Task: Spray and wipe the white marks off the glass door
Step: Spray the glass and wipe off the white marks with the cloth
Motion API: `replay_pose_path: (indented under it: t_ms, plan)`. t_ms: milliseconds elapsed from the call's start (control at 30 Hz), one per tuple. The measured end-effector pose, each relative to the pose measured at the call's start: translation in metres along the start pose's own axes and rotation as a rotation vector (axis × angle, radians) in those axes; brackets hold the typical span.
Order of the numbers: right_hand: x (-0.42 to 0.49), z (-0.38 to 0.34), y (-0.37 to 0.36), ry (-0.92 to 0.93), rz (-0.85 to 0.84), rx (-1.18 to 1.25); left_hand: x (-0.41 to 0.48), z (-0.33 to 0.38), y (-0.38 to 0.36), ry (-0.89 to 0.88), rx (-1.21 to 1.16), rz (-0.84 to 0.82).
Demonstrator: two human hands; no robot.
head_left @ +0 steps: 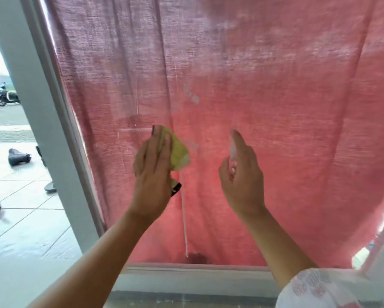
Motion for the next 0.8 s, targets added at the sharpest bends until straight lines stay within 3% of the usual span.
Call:
replay_pose_path:
  t_ms: [233,500,800]
  plan:
    - [0.056,-0.089,-0.043,0.159,-0.056,0.128,-0.014,-0.104,0.068,0.346,-0.034,0.263]
    - [0.064,-0.1,-0.077,0.154,-0.181,0.075,-0.01,-0.12,0.063,0.347,-0.068,0.276]
    - [0.067,-0.06,-0.042,0.118,-0.09,-0.012,0.027,-0.111,0.06,0.34,-0.126,0.314]
Point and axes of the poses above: each hand's wrist, its own x-axis towards the middle knuckle, its own y-axis out of the back of the hand, z = x × y, the point moved 9 cm from there along x, towards the middle knuckle, and after that the axes turned 3 degrees about -x, right-handed, at the moved point
